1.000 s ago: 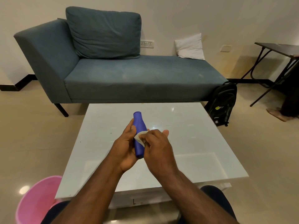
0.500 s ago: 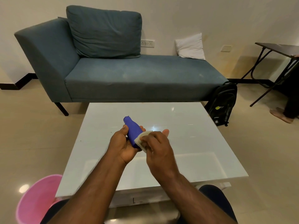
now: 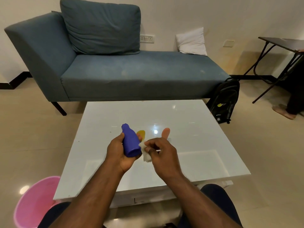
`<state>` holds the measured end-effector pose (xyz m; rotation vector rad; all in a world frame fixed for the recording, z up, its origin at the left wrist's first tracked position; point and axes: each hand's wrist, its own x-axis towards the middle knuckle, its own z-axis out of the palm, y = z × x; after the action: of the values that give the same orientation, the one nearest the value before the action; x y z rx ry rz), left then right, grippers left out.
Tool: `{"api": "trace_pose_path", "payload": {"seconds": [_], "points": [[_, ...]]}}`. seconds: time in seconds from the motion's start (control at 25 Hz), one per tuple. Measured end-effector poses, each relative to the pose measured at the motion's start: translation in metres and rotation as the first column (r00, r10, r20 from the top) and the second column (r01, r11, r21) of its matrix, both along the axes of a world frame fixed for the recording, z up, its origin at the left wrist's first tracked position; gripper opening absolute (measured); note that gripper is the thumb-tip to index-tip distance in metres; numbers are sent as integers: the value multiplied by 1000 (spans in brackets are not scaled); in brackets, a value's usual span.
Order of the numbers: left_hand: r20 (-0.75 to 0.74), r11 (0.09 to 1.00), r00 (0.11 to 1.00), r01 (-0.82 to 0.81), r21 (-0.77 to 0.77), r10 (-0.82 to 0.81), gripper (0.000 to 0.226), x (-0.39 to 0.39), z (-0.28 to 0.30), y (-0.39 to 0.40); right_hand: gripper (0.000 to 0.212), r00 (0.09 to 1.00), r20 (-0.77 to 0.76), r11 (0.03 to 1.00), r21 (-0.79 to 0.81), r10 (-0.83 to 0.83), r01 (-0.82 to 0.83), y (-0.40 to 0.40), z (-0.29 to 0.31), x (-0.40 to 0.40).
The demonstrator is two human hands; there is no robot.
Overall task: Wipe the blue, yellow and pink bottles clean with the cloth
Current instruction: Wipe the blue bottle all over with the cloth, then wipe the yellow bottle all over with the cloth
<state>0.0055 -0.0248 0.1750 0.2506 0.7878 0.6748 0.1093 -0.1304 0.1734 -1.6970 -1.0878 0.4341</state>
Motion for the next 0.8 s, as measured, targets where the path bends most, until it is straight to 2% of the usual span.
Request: {"api": "trace_pose_path", "payload": {"seconds": [0.08, 0.2, 0.4, 0.52, 0.64, 0.8], "points": [[-61, 999, 998, 22, 33, -20, 38, -3, -11, 0, 14, 977, -198, 995, -61, -85, 74, -1, -12, 7], [-178, 995, 983, 59, 80, -44, 39, -5, -34, 4, 18, 860, -485, 986, -127, -159, 110, -2, -35, 18], [-399, 970, 913, 166, 179, -82, 44, -12, -77, 20, 26, 672, -716, 982, -152, -189, 115, 1, -65, 35], [-511, 946, 856, 224, 233, -77, 51, -15, -99, 34, 26, 542, -808, 973, -196, -230, 121, 11, -86, 46], [-628, 914, 777, 288, 286, -49, 50, -15, -117, 50, 29, 449, -857, 967, -234, -253, 99, 25, -105, 52], [-734, 863, 679, 370, 345, 2, 46, -14, -132, 73, 28, 451, -852, 961, -271, -266, 54, 46, -121, 62]]}}
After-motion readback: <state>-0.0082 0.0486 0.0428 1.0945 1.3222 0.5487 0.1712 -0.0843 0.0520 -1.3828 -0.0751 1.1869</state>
